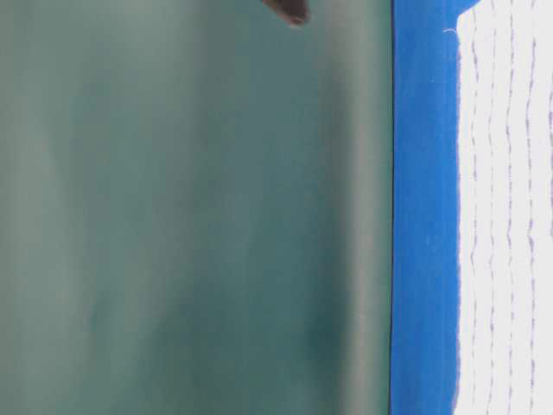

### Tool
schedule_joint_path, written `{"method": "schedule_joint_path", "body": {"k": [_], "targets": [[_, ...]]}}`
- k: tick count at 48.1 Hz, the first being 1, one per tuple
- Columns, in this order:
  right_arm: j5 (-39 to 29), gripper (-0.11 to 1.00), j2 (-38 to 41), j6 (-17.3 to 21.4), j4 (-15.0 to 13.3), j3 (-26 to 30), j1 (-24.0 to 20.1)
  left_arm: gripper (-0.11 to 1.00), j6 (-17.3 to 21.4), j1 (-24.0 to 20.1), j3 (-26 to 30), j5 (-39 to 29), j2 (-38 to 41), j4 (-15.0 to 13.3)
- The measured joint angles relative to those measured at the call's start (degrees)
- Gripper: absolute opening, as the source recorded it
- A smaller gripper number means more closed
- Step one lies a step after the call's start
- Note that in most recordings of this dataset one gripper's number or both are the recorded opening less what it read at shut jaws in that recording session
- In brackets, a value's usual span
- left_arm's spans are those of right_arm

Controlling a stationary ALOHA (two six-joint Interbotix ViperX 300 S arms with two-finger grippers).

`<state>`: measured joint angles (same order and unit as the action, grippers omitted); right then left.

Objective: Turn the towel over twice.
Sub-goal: 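Move both grippers toward the far corners of the blue-checked white towel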

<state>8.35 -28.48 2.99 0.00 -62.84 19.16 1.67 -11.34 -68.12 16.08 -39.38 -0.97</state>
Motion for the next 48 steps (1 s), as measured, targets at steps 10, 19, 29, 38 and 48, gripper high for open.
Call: {"method": "schedule_joint_path", "body": {"k": [10,19,29,38,48], "targets": [[0.1,0.61,10.2,-0.2,0.0,2.1,2.7,0.90,-0.3,-4.6,-0.9,2.5,7.3,0.0],[0.2,0.61,17.1,-0.3,0.0,2.8,5.1,0.90,-0.3,-8.4,-1.1,6.5,15.5,0.0],[1.0,0.61,23.2,-0.4,-0.1,3.0,6.9,0.89,-0.3,-11.4,-1.2,12.0,26.1,0.0],[2.0,0.61,26.8,-0.4,-0.1,3.0,8.4,0.88,-0.1,-13.0,-0.4,14.8,34.3,0.0],[3.3,0.49,27.8,-0.4,-0.1,3.2,8.5,0.65,-0.1,-15.7,0.6,14.5,39.2,-0.3]]}}
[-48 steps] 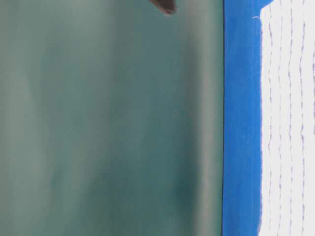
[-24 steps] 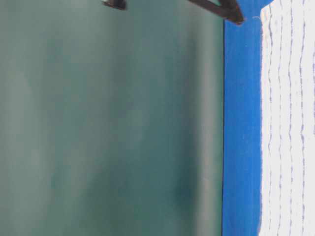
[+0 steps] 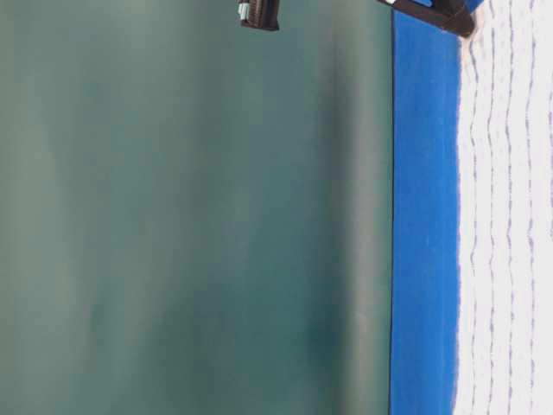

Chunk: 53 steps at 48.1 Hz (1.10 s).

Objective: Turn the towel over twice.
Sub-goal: 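Move both grippers toward the far corners of the blue-checked white towel, then pinch the far towel corners with both grippers and lift them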

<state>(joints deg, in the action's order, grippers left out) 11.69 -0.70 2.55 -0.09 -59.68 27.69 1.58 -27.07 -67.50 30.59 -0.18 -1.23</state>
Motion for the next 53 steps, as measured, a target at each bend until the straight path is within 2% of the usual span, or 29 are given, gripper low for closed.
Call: {"method": "schedule_joint_path", "body": {"k": [8,12,29,37,47,53], "targets": [[-0.2,0.08,0.1,0.0,0.0,0.0,-0.1,0.19,-0.1,-1.0,0.6,-2.4,1.3,0.0],[-0.4,0.06,0.1,0.0,0.0,0.1,-0.1,0.04,-0.1,-1.0,0.9,-3.7,1.4,-0.1],[-1.0,0.06,-0.2,0.0,0.0,0.2,-0.1,0.04,-0.6,-1.0,1.5,-5.2,0.8,-0.1],[-1.3,0.06,-3.1,0.0,0.0,0.4,0.5,0.04,-0.3,-1.1,2.8,-6.5,-3.1,0.0],[-5.7,0.06,-9.8,-0.8,-0.2,2.9,5.0,0.04,0.1,-3.6,6.8,-10.7,-10.0,-0.1],[-8.7,0.06,-13.4,-1.1,-1.6,5.1,8.3,0.04,0.0,-5.9,9.4,-11.2,-13.3,-0.1]]}}
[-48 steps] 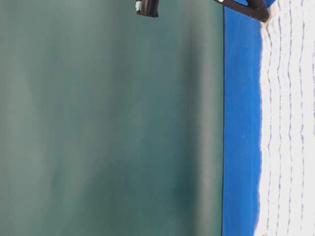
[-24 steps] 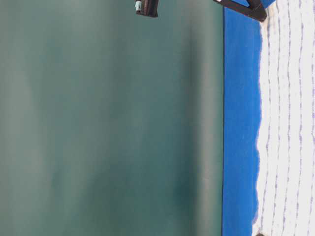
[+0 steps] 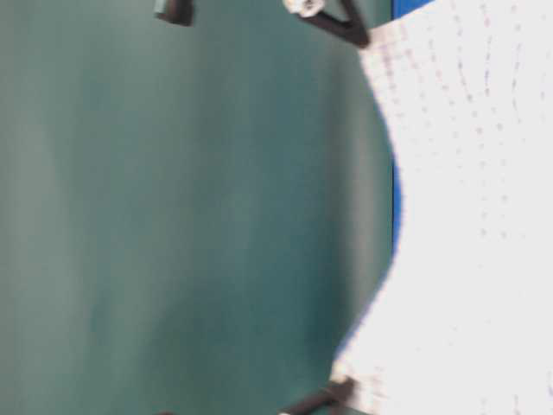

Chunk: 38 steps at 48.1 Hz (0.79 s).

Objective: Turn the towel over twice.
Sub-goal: 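Pinch the far towel corners with both grippers and lift them, then swing the held corners over toward the near side, flipping the towel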

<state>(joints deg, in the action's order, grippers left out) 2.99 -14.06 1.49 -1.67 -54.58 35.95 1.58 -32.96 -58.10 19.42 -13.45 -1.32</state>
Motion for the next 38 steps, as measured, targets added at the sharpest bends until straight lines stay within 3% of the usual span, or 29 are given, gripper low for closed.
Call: {"method": "schedule_joint_path", "body": {"k": [10,22,38], "targets": [[-4.7,0.06,-4.6,-0.6,-3.7,4.1,4.0,0.04,0.6,-3.2,3.6,1.1,-3.4,0.1],[-10.4,0.06,-8.7,-0.8,-9.0,10.5,5.5,0.04,6.7,-4.7,6.0,5.5,-6.2,0.0],[-18.3,0.06,-15.3,-0.5,-10.3,14.9,4.6,0.04,8.0,-3.0,6.7,6.6,-12.3,0.0]]}}
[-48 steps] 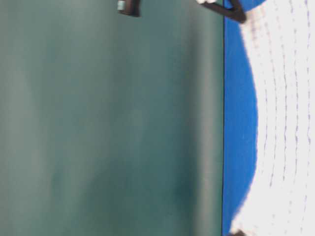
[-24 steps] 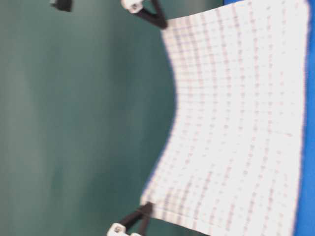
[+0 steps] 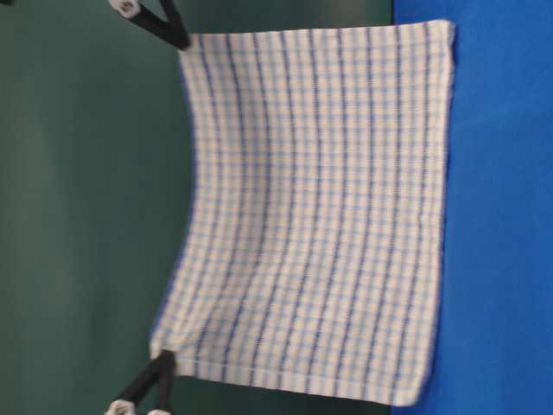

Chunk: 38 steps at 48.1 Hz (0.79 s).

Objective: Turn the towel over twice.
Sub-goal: 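Swing the held corners over toward the near side, flipping the towel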

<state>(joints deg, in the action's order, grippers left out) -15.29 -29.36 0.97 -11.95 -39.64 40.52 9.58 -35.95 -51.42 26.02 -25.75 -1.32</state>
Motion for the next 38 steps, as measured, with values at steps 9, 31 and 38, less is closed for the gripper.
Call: {"method": "schedule_joint_path", "body": {"k": [9,31,38], "targets": [[-4.6,0.06,-5.9,0.0,0.0,-0.6,-5.4,0.04,0.0,3.4,-2.3,0.2,-5.0,0.0],[-20.0,0.06,-9.4,8.6,1.3,-6.9,-27.7,0.04,0.3,11.4,-14.9,-0.8,-12.1,0.0],[-20.1,0.06,-6.9,14.5,1.4,-10.0,-33.6,0.04,0.4,15.7,-17.1,-2.8,-12.1,0.0]]}}
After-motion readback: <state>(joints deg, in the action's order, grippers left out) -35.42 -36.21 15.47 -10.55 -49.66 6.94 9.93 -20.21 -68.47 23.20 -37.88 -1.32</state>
